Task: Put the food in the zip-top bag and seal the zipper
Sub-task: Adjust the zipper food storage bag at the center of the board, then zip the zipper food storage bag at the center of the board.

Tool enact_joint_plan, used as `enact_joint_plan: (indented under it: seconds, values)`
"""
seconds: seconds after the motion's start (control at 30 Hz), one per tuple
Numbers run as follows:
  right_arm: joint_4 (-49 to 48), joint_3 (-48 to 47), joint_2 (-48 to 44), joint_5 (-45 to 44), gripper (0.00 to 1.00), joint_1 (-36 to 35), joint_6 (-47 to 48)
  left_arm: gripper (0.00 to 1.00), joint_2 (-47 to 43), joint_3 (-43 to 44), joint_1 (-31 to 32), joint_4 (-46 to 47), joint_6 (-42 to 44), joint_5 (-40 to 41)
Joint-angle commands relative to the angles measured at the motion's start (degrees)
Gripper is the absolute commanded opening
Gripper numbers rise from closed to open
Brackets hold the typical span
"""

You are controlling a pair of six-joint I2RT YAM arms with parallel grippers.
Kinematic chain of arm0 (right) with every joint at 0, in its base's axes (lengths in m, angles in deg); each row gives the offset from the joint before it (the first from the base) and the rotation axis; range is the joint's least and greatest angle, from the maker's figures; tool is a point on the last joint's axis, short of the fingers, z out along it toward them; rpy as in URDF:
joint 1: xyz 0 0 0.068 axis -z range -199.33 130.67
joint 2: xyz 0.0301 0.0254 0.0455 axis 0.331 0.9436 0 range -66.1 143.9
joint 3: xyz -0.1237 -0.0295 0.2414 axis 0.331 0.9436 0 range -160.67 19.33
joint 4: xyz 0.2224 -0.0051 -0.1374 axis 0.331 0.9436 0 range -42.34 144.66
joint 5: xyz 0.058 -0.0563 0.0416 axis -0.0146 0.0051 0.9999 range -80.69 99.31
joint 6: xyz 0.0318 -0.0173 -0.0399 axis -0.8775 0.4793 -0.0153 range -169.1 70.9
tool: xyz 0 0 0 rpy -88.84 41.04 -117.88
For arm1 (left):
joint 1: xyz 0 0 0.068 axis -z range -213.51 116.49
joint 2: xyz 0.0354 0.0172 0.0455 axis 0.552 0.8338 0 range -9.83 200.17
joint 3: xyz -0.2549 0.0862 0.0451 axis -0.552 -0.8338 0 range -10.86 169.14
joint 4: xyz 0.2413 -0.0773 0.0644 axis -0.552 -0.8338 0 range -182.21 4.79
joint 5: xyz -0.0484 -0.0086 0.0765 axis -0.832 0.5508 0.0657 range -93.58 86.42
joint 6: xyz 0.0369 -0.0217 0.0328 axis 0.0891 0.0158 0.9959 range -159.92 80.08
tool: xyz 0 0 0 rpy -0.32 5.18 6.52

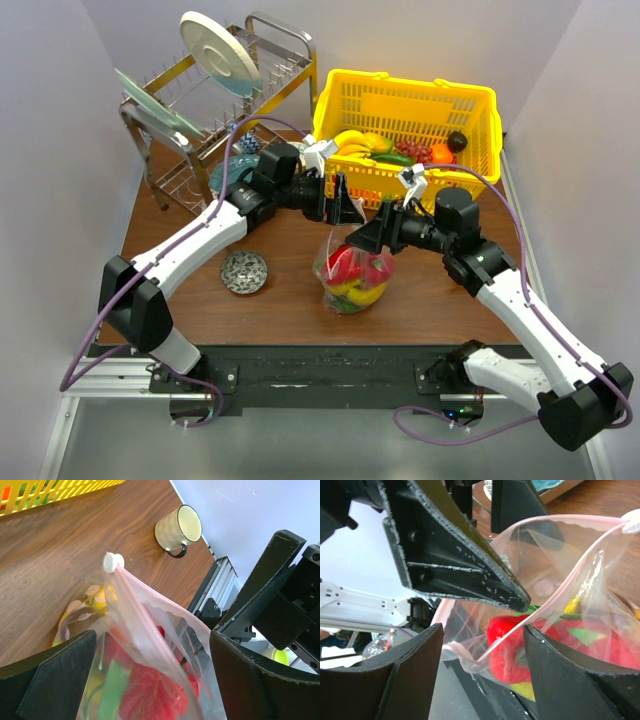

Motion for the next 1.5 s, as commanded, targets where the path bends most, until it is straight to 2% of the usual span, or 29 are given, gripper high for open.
enact_joint_plan:
  seconds: [0.0,0.2,0.53,0.73,0.77,0.83,0.87,1.0,1.27,1.43,1.47]
  values:
    - [-8.02,1.70,-1.34,2.99,0.70,-0.11,-2.69,1.00,-0.46,2.98,0.11,0.65,-0.21,-0.21]
    - [-16.02,3.46,-0.02,6.79,0.74,-0.11,-9.02,1.00,-0.63,4.12,0.20,-0.24,-0.21,-0.82]
    - [-19.38,4.95,1.83,8.20,0.74,-0.03,-12.19,0.97,-0.90,1.84,1.43,-0.85,1.11,-0.91]
    - [-18.42,4.43,1.30,8.37,0.74,-0.11,-12.11,0.65,1.03,1.66,1.87,-2.08,2.08,1.81]
    - [-17.98,4.16,1.30,8.37,0.74,-0.11,-11.67,0.53,1.30,1.75,1.96,-2.17,2.17,2.07]
    - [-15.96,3.72,1.13,8.28,0.74,-0.03,-11.06,0.39,1.21,1.92,1.96,-2.08,2.34,3.30]
    - [-15.17,3.29,1.04,8.11,0.74,-0.03,-10.27,0.24,1.13,1.92,1.87,-2.08,2.43,3.65]
    - [-7.19,1.62,0.07,5.92,0.74,-0.11,-6.23,0.01,1.74,3.24,1.87,-2.43,2.78,3.66]
    - [9.17,-5.06,-2.82,-8.04,0.74,0.32,7.12,0.00,1.83,4.03,1.69,-3.40,4.54,2.52]
    - [12.61,-6.65,-2.39,-9.56,0.70,3.66,13.81,0.00,0.51,3.95,1.43,-3.14,5.59,0.67]
    - [12.26,-6.04,-2.04,-8.69,0.68,6.19,15.30,0.00,0.25,3.86,1.34,-2.70,5.68,0.15]
